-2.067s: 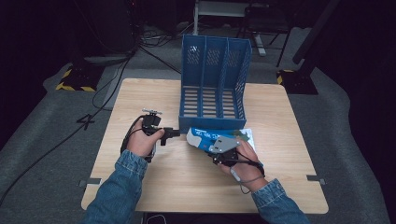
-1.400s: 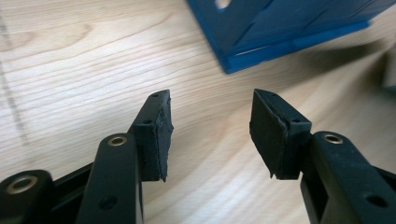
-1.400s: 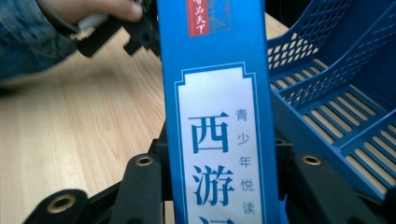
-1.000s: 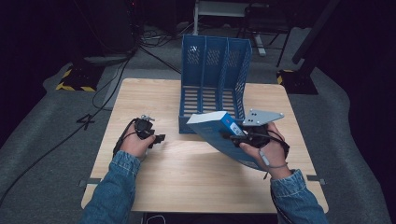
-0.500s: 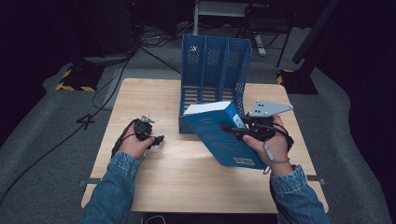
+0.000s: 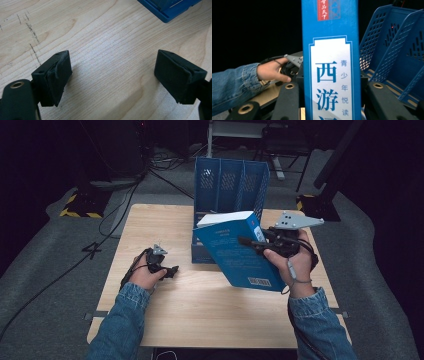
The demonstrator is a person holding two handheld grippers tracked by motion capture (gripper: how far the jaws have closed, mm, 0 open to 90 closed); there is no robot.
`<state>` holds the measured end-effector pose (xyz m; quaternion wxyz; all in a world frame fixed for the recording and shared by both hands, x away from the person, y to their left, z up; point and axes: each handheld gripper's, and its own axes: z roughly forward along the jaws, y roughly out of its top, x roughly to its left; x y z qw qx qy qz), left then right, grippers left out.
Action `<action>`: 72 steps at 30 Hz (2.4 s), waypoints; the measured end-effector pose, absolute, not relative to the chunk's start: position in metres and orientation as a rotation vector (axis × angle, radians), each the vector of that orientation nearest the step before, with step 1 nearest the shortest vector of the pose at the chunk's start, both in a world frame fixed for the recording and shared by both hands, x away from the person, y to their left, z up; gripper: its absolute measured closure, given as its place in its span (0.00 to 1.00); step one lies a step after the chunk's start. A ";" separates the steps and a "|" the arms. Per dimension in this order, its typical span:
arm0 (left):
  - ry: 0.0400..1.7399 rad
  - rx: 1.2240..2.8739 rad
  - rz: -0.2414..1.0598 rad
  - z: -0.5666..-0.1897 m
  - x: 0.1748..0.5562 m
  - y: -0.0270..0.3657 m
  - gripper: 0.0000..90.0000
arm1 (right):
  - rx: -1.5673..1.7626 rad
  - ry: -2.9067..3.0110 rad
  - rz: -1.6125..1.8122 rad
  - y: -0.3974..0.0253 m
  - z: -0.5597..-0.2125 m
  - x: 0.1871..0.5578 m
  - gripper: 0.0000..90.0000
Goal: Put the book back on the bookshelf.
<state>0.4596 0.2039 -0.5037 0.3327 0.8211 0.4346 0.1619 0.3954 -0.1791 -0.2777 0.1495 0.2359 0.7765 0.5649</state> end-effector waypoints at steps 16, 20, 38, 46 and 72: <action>1.148 2.137 0.433 -0.504 0.461 0.204 0.16 | 0.752 2.129 1.677 -0.196 -0.252 0.430 0.69; 1.149 2.137 0.430 -0.504 0.461 0.204 0.15 | 0.765 2.105 1.676 -0.200 -0.245 0.441 0.69; 1.152 2.133 0.430 -0.504 0.462 0.203 0.15 | 0.878 2.004 1.657 -0.225 -0.238 0.499 0.69; 1.153 2.132 0.429 -0.504 0.462 0.203 0.15 | 0.934 1.955 1.693 -0.237 -0.244 0.523 0.69; 1.163 2.132 0.433 -0.504 0.464 0.203 0.15 | 1.136 1.801 1.764 -0.293 -0.271 0.570 0.69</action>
